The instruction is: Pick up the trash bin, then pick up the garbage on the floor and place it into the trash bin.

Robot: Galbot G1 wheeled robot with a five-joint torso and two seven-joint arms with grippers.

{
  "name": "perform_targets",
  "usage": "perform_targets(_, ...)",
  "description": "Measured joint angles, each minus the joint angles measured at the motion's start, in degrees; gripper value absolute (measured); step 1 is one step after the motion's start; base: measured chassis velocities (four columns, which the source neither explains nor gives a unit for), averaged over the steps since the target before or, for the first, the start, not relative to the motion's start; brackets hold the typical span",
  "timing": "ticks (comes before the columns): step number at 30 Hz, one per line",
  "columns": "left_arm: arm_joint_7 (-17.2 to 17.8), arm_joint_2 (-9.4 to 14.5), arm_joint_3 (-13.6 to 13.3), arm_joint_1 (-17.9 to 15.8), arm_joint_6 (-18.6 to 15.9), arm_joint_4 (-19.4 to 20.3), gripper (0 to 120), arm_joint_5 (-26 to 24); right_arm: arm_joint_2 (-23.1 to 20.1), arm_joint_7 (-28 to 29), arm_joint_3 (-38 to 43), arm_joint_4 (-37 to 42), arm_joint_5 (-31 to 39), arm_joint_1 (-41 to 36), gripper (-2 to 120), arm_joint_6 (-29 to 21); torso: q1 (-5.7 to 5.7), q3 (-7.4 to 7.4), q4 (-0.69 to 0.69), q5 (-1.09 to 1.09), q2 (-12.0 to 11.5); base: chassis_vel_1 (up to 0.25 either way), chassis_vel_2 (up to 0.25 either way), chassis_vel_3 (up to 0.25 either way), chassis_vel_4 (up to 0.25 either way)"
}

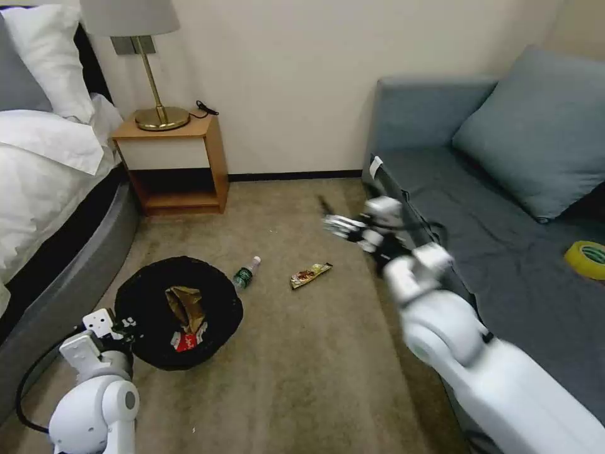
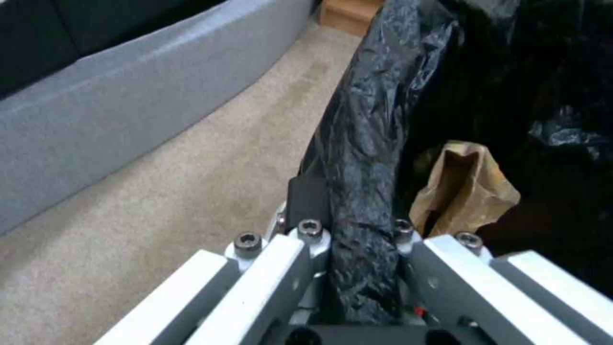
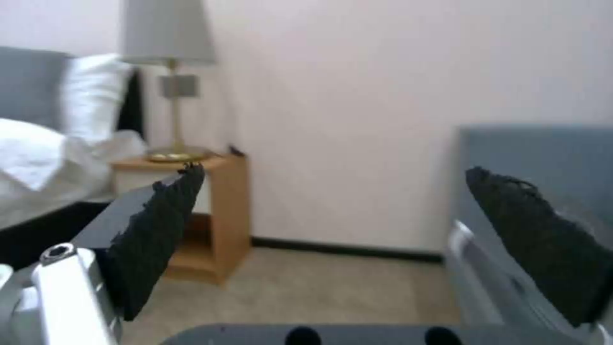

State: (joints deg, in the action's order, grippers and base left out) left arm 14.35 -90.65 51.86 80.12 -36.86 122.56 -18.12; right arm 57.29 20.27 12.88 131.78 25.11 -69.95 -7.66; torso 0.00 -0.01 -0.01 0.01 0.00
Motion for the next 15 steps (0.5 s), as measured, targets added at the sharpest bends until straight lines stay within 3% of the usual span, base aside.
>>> perform_targets(6, 0.0, 0.2, 0.3, 0.2, 0.2, 0.3, 3, -0.2, 9.3, -1.1, 2.8, 2.4, -11.4, -13.1, 100, 4.1, 0.00, 0.00, -0.01, -0.02, 0.0, 0.000, 0.000, 0.000, 0.000)
perform_targets(15, 0.0, 0.2, 0.7, 0.3, 0.3, 0.9, 3, -0.5, 12.2, -4.3, 1.8, 0.4, -15.4, -15.2, 100, 7.7, 0.00, 0.00, 0.01, -0.02, 0.0, 0.000, 0.000, 0.000, 0.000)
